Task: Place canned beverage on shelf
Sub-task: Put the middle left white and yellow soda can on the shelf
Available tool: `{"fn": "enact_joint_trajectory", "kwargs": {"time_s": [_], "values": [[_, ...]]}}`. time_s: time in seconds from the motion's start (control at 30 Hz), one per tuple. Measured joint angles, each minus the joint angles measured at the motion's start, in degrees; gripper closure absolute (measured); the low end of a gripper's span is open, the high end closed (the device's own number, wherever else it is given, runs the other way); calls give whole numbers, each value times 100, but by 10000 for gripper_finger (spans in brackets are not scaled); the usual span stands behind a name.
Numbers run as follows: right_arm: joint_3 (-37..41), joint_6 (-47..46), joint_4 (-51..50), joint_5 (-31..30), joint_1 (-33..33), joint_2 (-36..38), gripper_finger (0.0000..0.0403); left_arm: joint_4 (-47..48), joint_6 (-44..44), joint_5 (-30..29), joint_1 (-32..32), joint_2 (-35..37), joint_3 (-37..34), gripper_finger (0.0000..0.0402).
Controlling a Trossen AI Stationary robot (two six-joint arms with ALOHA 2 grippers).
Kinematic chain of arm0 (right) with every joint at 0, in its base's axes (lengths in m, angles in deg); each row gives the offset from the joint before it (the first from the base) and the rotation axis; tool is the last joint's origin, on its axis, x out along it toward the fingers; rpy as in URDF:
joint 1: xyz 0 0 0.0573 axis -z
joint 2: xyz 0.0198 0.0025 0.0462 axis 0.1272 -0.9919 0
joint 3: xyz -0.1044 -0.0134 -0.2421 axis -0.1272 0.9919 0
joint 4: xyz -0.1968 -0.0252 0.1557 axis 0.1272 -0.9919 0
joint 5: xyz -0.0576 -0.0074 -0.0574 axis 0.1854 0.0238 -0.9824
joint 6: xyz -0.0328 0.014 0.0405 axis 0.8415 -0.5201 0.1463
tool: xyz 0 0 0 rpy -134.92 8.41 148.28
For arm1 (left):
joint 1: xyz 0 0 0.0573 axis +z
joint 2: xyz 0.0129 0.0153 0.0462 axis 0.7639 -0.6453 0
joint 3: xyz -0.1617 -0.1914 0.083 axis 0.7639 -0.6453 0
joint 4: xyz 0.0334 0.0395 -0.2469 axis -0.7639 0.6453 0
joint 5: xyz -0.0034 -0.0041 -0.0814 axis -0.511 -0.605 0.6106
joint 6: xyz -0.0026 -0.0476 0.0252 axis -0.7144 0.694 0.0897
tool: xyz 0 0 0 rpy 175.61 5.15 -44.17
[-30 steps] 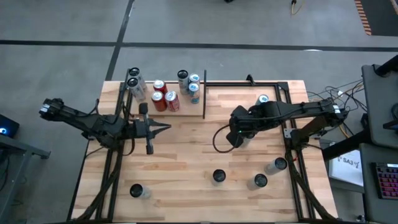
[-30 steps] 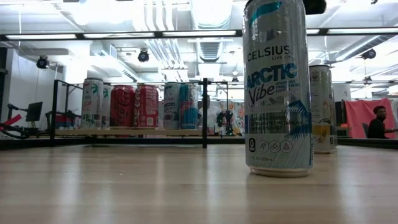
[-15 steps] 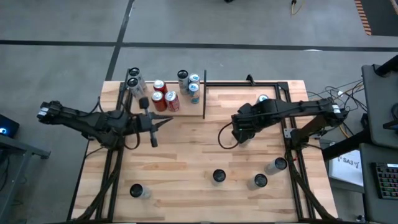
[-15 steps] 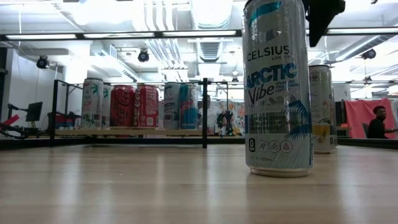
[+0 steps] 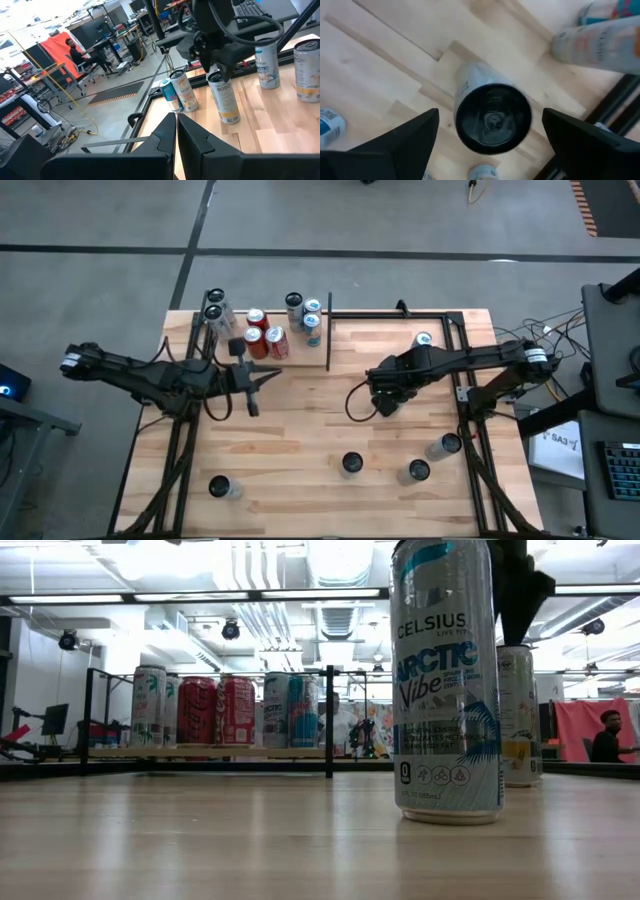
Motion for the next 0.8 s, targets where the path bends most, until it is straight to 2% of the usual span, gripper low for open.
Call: {"fn": "enact_joint_trajectory", "kwargs": {"time_s": [0.1,0.4,0.6,0.67,0.8], "values": [[224,10,161,229,26,0,53,4,0,0,43,-8,0,402],[932,7,846,225,26,2,71,-85,0,3,87,-87,0,402],[1034,-10,1027,138,23,0,79,-88,0,4,87,-219,0,402],[1034,-9,1029,81,26,1,95,-89,2,4,87,-252,0,402],[1023,-32,1044,70,26,2,157,-90,30,4,87,-285,0,402]]}}
